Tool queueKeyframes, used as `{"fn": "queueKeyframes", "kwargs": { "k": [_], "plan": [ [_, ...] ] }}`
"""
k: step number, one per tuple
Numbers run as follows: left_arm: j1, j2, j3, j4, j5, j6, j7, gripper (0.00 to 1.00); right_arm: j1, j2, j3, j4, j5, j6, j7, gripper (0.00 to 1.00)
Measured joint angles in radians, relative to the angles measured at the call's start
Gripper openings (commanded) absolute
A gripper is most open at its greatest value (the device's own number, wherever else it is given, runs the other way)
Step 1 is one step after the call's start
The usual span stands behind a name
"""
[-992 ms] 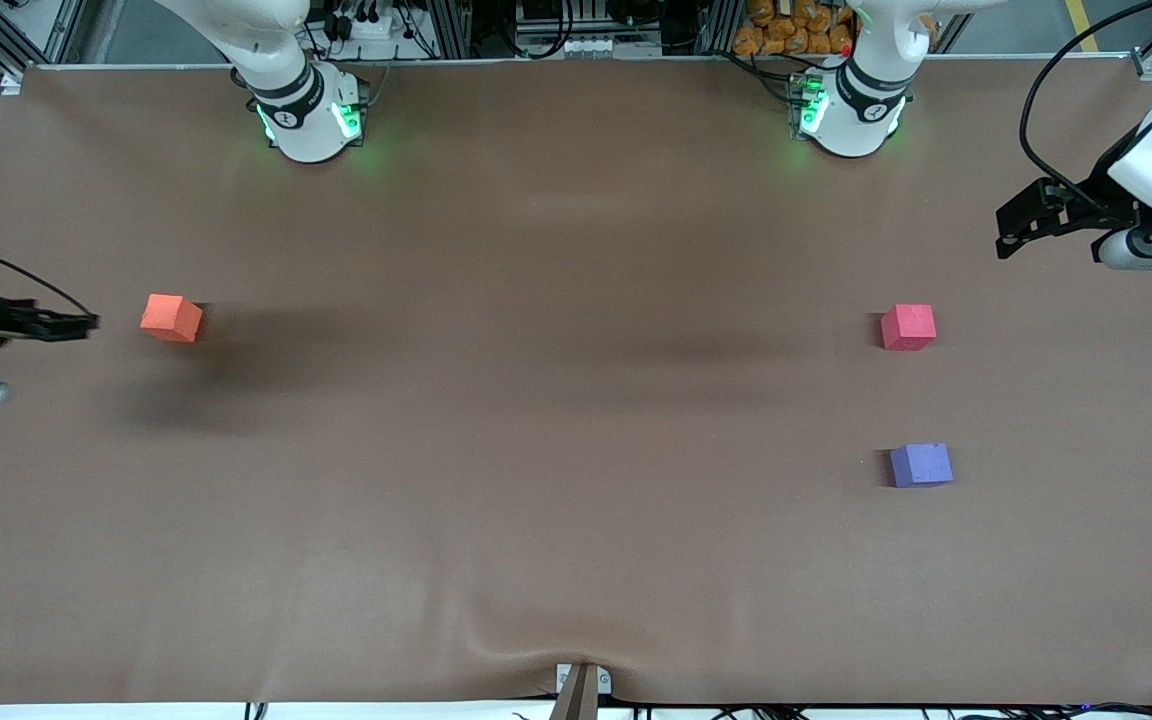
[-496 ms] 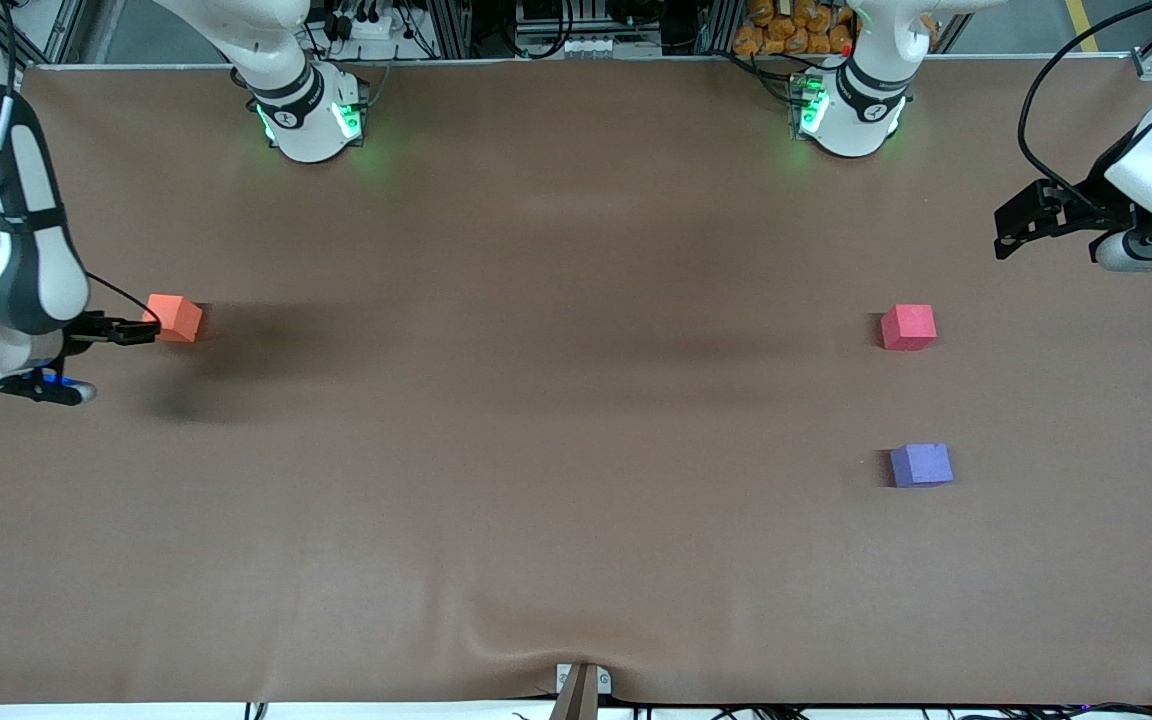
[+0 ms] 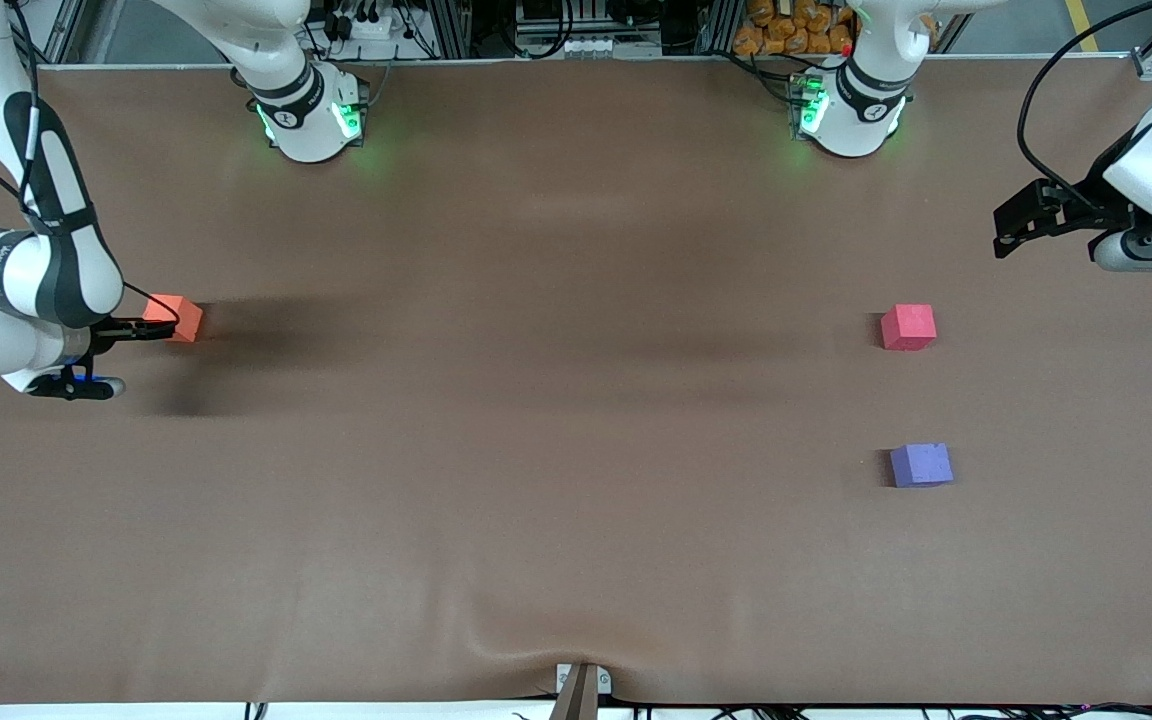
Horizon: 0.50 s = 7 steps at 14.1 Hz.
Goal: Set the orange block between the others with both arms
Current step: 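Reach the right gripper down to the orange cube and grasp it, then lift the orange cube with the right gripper and carry it toward the table middle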
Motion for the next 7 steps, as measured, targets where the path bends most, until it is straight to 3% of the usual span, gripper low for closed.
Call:
{"fn": "queueKeyframes", "kwargs": {
  "k": [3, 7],
  "plan": [
    [0.0, 0.0, 0.0, 0.0, 0.0, -0.008, 0.0, 1.0, 0.0, 0.001, 0.0, -0.077, -0.007, 0.1, -0.002, 1.0],
    [0.0, -0.005, 0.0, 0.0, 0.0, -0.018, 0.0, 1.0, -0.002, 0.001, -0.001, -0.099, -0.039, 0.119, -0.003, 1.0]
  ]
}}
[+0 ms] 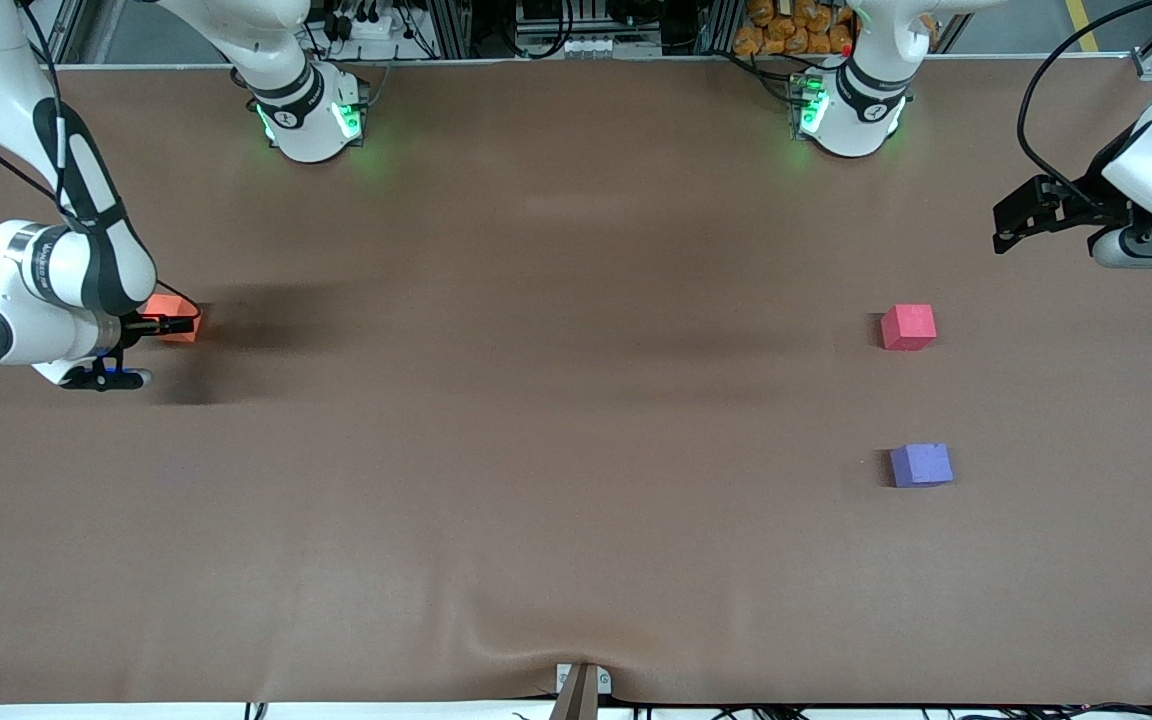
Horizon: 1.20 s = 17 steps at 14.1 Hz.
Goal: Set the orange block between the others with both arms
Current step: 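Lift the orange cube with the right gripper and carry it toward the table middle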
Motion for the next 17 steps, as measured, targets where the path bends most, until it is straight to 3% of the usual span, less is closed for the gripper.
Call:
{"fn": "queueKeyframes", "kwargs": {
  "k": [2, 3, 6, 8, 9, 14, 17],
  "plan": [
    [0.0, -0.001, 0.0, 0.0, 0.0, -0.001, 0.0, 1.0, -0.013, 0.0, -0.002, -0.004, -0.006, 0.0, 0.0, 1.0],
    [0.0, -0.001, 0.0, 0.0, 0.0, -0.001, 0.0, 1.0, -0.027, 0.0, -0.003, -0.009, -0.007, 0.0, 0.0, 0.91],
    [0.0, -0.001, 0.0, 0.0, 0.0, -0.002, 0.0, 1.0, -0.077, 0.0, -0.005, -0.032, -0.008, 0.029, -0.001, 0.49],
    [0.0, -0.001, 0.0, 0.0, 0.0, -0.002, 0.0, 1.0, -0.085, -0.002, -0.005, -0.038, -0.008, 0.039, 0.003, 0.09],
    [0.0, -0.001, 0.0, 0.0, 0.0, -0.002, 0.0, 1.0, -0.085, -0.004, -0.003, -0.038, -0.008, 0.04, 0.013, 0.01],
    [0.0, -0.001, 0.0, 0.0, 0.0, -0.002, 0.0, 1.0, -0.044, -0.006, 0.01, -0.032, -0.002, 0.039, 0.101, 0.0],
    [0.0, -0.001, 0.0, 0.0, 0.0, -0.002, 0.0, 1.0, 0.084, -0.01, 0.026, 0.043, 0.064, -0.127, 0.158, 0.0]
  ]
}}
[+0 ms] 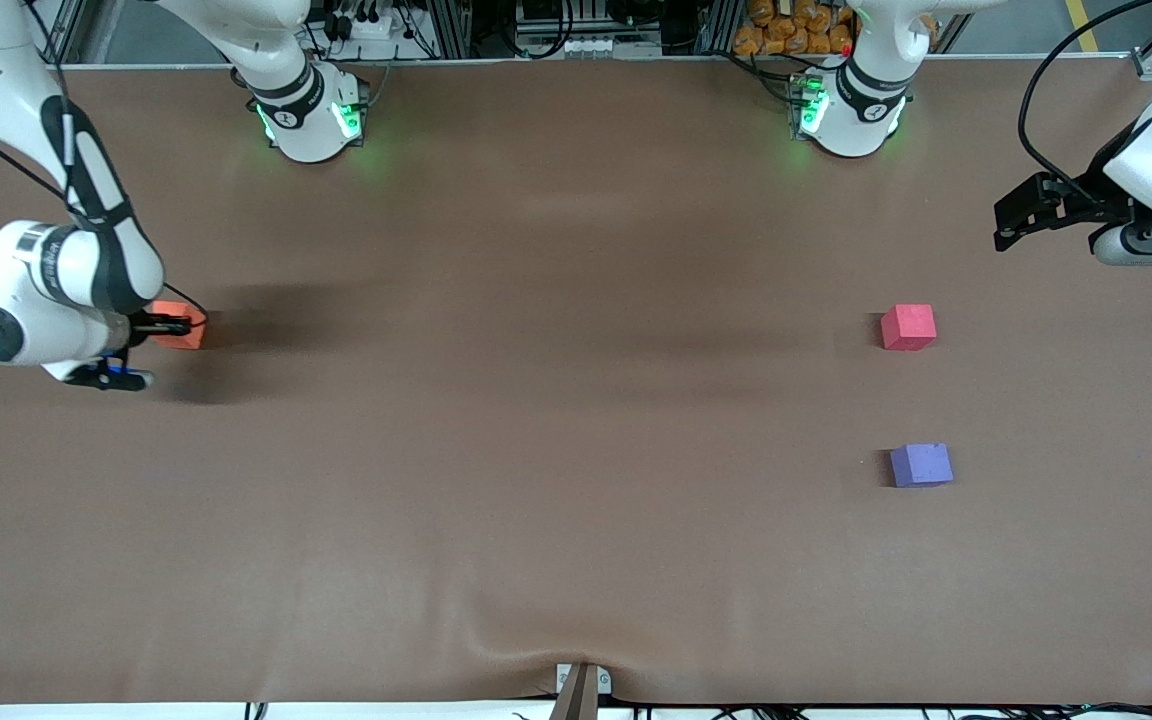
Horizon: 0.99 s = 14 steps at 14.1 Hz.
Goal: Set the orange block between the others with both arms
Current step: 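Lift the orange cube with the right gripper and carry it toward the table middle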
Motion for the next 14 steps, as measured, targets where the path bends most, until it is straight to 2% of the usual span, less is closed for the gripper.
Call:
{"fn": "queueKeyframes", "kwargs": {
  "k": [3, 5, 7, 14],
  "plan": [
    [0.0, 0.0, 0.0, 0.0, 0.0, 0.0, 0.0, 1.0, 0.224, -0.01, 0.012, 0.129, 0.169, -0.198, 0.154, 0.0],
    [0.0, 0.0, 0.0, -0.001, 0.0, -0.001, 0.0, 1.0, 0.391, -0.009, 0.017, 0.194, 0.258, -0.233, 0.306, 0.0],
    [0.0, 0.0, 0.0, -0.002, 0.0, -0.004, 0.0, 1.0, 0.513, 0.008, 0.018, 0.235, 0.322, -0.232, 0.404, 0.0],
    [0.001, -0.001, 0.001, -0.002, 0.0, -0.013, 0.0, 1.0, 0.781, 0.281, 0.018, 0.541, 0.407, -0.202, 0.708, 0.0]
  ]
}}
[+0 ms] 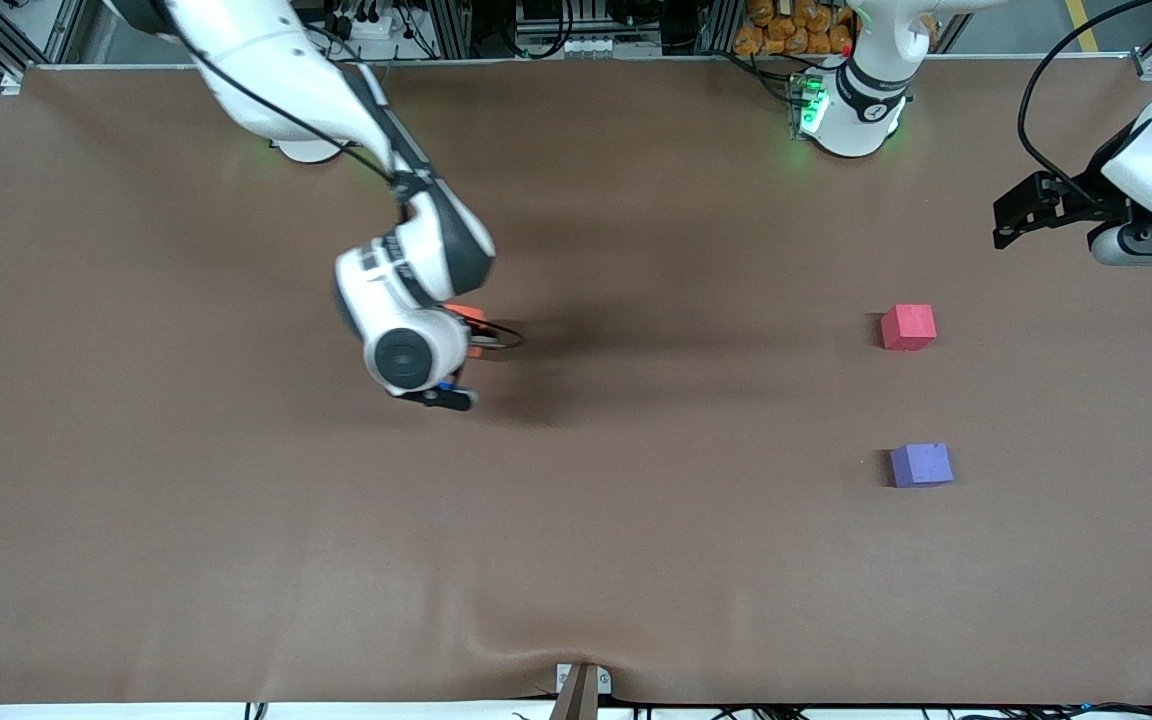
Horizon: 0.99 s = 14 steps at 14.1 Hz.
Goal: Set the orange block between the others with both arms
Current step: 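Lift the orange cube with the right gripper and carry it toward the table middle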
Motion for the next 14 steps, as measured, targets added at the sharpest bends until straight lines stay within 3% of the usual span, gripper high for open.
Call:
{"fn": "queueKeyframes", "kwargs": {
  "k": [3, 9, 14],
  "plan": [
    [0.0, -0.001, 0.0, 0.0, 0.0, 0.0, 0.0, 1.0, 0.06, 0.016, -0.004, 0.034, 0.03, 0.018, 0.017, 0.0],
    [0.0, -0.001, 0.0, 0.0, 0.0, 0.0, 0.0, 1.0, -0.09, 0.016, -0.029, -0.001, 0.024, -0.137, -0.2, 0.01],
    [-0.001, -0.001, 0.0, 0.0, 0.0, 0.0, 0.0, 1.0, -0.067, 0.017, -0.025, -0.061, 0.006, -0.105, -0.218, 0.01]
  ]
}}
